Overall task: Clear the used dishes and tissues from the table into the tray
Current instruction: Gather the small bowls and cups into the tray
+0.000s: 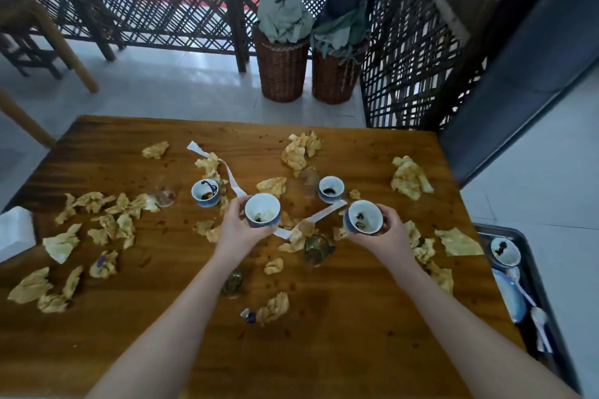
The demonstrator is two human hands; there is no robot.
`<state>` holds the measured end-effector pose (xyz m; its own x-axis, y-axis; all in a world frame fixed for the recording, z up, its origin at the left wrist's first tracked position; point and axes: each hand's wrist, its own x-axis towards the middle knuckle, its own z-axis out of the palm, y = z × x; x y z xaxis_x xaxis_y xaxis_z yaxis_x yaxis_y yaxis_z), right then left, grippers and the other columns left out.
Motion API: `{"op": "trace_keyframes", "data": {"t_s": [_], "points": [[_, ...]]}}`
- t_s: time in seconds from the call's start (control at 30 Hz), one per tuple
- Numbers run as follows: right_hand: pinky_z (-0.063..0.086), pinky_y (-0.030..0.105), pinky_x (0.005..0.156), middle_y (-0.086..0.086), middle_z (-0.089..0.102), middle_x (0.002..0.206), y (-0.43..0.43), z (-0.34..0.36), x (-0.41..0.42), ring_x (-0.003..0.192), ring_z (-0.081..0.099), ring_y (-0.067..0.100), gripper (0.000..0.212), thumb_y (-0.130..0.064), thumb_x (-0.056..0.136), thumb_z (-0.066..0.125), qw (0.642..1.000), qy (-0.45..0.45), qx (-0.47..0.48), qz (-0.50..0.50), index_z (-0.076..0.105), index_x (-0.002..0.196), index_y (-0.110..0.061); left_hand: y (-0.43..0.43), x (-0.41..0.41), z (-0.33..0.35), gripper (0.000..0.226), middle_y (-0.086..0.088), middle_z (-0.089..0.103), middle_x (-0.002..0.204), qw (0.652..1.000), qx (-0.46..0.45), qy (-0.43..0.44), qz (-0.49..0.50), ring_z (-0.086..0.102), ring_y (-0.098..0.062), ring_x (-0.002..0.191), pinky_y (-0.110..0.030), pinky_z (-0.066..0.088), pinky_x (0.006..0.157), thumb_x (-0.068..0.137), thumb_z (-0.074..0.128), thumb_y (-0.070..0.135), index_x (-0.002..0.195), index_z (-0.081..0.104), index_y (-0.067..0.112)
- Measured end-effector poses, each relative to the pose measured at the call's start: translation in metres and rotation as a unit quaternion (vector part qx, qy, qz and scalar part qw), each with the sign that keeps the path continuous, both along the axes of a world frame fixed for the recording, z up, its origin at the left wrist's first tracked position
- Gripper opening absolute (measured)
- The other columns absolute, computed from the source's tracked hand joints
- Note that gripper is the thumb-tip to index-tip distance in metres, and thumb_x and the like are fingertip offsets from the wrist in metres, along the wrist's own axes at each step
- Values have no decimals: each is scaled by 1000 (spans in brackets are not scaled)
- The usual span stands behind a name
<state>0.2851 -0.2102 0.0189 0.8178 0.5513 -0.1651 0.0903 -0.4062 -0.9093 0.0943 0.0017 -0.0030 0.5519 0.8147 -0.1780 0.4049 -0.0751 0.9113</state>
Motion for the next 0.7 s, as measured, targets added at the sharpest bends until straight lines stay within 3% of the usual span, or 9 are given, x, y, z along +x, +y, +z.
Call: {"op": "trace_keyframes", "data": {"t_s": [0.13,0.27,0.4,0.47,0.57,0.7], "points": [[46,10,69,-19,54,102,-44,7,11,92,56,-3,66,-24,59,89,1000,-11,25,-15,48,111,-28,-46,29,14,74,27,52,101,999,16,-7,-28,52,7,95,-3,41,66,56,91,29,114,46,31],[46,17,76,-13,56,106,-97,5,25,97,56,6,71,-23,58,90,999,-9,23,-26,48,115,-28,-102,53,18,72,24,54,105,998,15,-21,-49,54,5,97,-3,42,68,55,92,27,112,49,29],[47,21,83,-12,58,108,-154,4,37,101,56,8,71,-22,56,90,999,-14,19,-39,52,116,-25,-162,76,14,75,12,60,112,997,1,-34,-72,58,-6,104,-20,50,83,54,92,25,116,50,27],[47,18,81,-15,60,108,-187,4,42,99,57,3,73,-26,54,90,999,-5,23,-48,54,118,-26,-194,88,13,73,10,60,114,996,-5,-35,-85,58,-9,107,-25,50,88,55,92,26,116,51,26],[43,4,67,-22,57,102,-233,2,51,90,55,-13,74,-28,52,90,998,-5,21,-63,51,114,-31,-240,111,11,69,13,59,112,994,0,-27,-104,56,-8,105,-12,43,76,57,91,28,112,51,29],[44,6,68,-21,58,102,-286,-5,65,91,54,-15,71,-24,54,89,996,0,16,-89,50,113,-32,-293,142,8,71,7,59,115,991,-3,-21,-133,55,-10,106,-15,44,78,58,91,26,117,52,23]]}}
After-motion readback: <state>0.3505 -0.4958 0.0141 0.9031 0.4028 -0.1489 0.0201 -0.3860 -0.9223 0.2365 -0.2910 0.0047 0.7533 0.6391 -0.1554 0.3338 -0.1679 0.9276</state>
